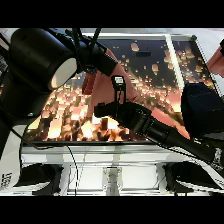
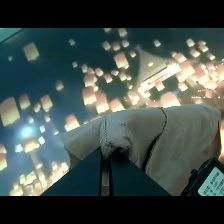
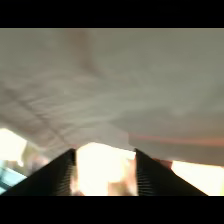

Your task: Fold the clothes and pants, and hang the long-sleeved shirts on hangers.

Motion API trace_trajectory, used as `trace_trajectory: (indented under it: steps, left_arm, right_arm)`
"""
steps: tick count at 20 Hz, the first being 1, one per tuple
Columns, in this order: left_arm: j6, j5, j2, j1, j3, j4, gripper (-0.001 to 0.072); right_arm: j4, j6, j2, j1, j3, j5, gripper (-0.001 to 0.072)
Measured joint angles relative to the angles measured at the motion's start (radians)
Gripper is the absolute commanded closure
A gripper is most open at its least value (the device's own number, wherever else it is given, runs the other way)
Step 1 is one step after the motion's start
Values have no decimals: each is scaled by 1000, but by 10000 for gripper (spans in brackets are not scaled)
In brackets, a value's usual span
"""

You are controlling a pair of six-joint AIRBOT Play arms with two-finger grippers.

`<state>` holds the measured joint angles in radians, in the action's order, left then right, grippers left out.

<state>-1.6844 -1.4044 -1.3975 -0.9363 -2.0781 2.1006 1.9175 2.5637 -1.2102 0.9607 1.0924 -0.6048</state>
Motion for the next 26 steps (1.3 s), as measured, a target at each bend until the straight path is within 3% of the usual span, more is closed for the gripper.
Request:
trace_trajectory:
  steps: [6,9,11,15,20,25,26]
  left_arm:
    - [-3,29,0,-3,0,29,679]
    - [6,21,0,11,0,105,678]
    - [8,2,0,33,0,128,678]
    - [12,-19,0,80,0,148,678]
    - [-3,-27,1,126,0,150,678]
    - [72,-84,16,135,0,122,678]
    - [91,-104,22,135,0,116,678]
  right_arm:
    - [23,41,-3,6,0,71,452]
    - [45,10,9,11,0,-25,537]
    - [76,-14,31,13,0,-112,699]
    - [124,-63,82,23,-1,-183,703]
    - [159,-181,90,113,-30,-149,702]
    - [177,-253,85,160,-74,-267,695]
    - [182,-254,86,161,-77,-279,565]
